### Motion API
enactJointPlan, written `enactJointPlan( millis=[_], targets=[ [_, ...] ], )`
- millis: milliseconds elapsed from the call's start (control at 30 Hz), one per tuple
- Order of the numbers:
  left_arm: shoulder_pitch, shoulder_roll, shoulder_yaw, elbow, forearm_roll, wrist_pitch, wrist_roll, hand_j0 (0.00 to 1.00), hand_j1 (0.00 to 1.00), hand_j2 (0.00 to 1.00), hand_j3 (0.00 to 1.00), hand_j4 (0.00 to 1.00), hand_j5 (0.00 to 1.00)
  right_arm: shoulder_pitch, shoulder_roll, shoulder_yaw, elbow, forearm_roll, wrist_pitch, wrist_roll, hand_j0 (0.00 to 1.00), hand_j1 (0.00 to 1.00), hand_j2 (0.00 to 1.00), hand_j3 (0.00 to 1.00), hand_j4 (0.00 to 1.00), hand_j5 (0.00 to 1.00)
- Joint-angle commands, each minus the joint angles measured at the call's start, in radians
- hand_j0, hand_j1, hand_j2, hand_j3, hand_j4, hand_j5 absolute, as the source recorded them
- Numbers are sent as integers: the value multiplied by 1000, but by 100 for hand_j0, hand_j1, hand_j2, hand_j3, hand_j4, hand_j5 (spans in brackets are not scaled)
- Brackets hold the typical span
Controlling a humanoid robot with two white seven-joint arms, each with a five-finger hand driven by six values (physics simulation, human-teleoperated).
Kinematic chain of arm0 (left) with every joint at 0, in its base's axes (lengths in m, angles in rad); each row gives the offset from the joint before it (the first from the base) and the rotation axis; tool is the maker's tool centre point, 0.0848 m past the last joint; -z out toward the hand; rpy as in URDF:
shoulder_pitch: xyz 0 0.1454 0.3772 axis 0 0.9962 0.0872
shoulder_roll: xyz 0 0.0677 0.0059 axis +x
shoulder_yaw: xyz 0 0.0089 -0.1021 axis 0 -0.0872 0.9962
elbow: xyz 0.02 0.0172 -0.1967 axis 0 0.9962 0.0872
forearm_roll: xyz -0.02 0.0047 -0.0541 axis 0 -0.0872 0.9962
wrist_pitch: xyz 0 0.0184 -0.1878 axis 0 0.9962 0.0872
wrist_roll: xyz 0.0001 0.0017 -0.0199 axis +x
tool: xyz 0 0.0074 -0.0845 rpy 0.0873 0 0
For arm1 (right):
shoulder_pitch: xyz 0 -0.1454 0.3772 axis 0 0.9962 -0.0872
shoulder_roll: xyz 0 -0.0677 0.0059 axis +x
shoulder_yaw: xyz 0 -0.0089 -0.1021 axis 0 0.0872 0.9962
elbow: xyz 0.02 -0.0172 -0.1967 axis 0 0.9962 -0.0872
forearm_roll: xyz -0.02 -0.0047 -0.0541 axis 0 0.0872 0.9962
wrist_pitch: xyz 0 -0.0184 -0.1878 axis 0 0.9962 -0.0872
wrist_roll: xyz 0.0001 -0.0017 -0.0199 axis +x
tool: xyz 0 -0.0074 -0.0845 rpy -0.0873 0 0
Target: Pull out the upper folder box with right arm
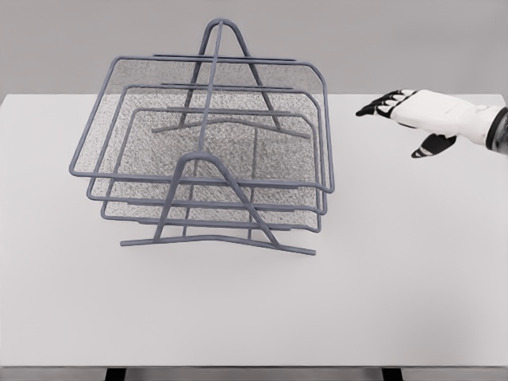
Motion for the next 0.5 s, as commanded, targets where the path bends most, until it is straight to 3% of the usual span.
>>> enactJointPlan(
  millis=[0, 67, 133, 167, 200, 300, 467],
  targets=[
    [0, 0, 0, 1, 0, 0, 0, 100, 100, 100, 100, 100, 100, -2, 12, -1, -2, -5, -11, 4, 100, 100, 100, 100, 100, 100],
    [0, 0, -1, 1, 0, 0, 0, 100, 100, 100, 100, 100, 100, -48, 32, -10, -8, -5, -36, 4, 100, 100, 100, 100, 100, 100],
    [0, 0, -1, 1, 0, 0, 0, 100, 100, 100, 100, 100, 100, -67, 91, 4, -8, -1, -88, 4, 100, 100, 100, 100, 100, 100],
    [0, 0, -1, 1, 0, 0, 0, 100, 100, 100, 100, 100, 100, -67, 167, 7, -6, 1, -112, 4, 100, 100, 100, 100, 100, 100],
    [0, 0, 0, 1, 0, 0, 0, 100, 100, 100, 100, 100, 100, -69, 183, 18, -11, 1, -118, 4, 100, 100, 100, 100, 100, 100],
    [0, 0, 0, 1, 0, 0, 0, 100, 100, 100, 100, 100, 100, -69, 192, 21, -46, 1, -143, 4, 100, 100, 100, 100, 100, 100],
    [0, 0, -1, 1, 0, 0, 0, 100, 100, 100, 100, 100, 100, -54, 155, 62, 23, -1, -150, 4, 100, 100, 100, 100, 100, 100]
  ],
)
